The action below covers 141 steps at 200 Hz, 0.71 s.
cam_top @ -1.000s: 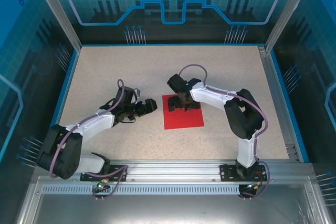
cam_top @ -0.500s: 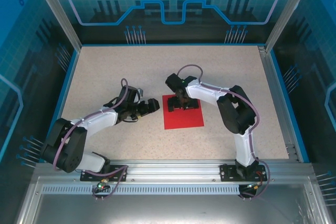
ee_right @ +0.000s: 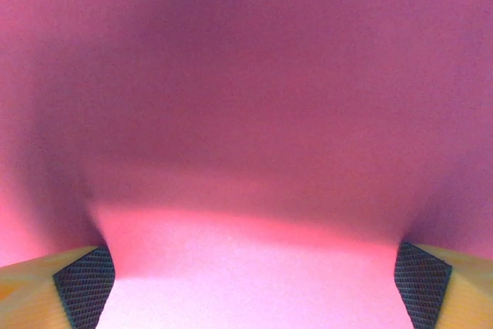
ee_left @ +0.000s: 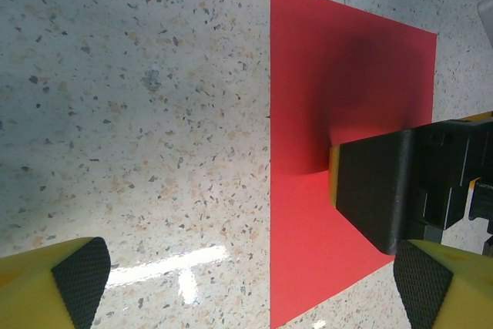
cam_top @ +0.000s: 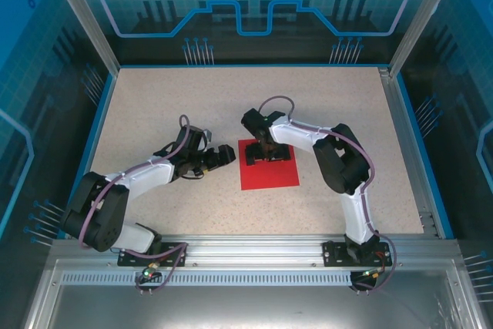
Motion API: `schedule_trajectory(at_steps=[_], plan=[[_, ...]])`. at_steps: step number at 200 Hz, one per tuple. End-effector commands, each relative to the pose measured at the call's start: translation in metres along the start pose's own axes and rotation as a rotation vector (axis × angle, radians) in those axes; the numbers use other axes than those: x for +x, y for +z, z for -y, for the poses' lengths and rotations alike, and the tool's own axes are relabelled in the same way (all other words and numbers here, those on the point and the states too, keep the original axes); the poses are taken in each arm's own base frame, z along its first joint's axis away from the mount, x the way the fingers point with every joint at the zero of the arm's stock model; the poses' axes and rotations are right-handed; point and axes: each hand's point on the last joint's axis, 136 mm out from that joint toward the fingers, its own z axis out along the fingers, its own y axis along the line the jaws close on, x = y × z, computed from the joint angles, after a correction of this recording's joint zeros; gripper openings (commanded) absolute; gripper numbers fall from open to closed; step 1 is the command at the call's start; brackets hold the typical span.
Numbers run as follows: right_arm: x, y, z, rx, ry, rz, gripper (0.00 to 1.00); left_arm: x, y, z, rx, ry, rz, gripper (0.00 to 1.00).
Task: Fold a paper plane with a square sheet of paper (pick it up from the middle)
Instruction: Fold the square sheet of paper in half at the center of the table.
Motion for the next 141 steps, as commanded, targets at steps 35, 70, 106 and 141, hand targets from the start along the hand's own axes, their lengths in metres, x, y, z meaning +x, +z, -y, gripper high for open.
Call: schedule_trajectory(at_steps=[35, 70, 106, 141], plan=[[0.024, 0.031, 0.009, 0.021, -0.005, -0.105, 0.93, 0.001, -0.006, 0.003, -0.001, -0.003, 0.008, 0.99], [0.018, 0.024, 0.009, 0.020, -0.013, -0.092, 0.89, 0.001, -0.005, 0.002, -0.004, -0.006, 0.007, 0.99], [0.001, -0.010, 0.006, 0.017, -0.033, -0.021, 0.96, 0.000, -0.005, 0.004, -0.001, -0.004, 0.011, 0.99], [-0.008, -0.021, 0.014, 0.013, -0.004, 0.013, 0.99, 0.000, -0.004, 0.004, 0.001, -0.006, 0.007, 0.99]])
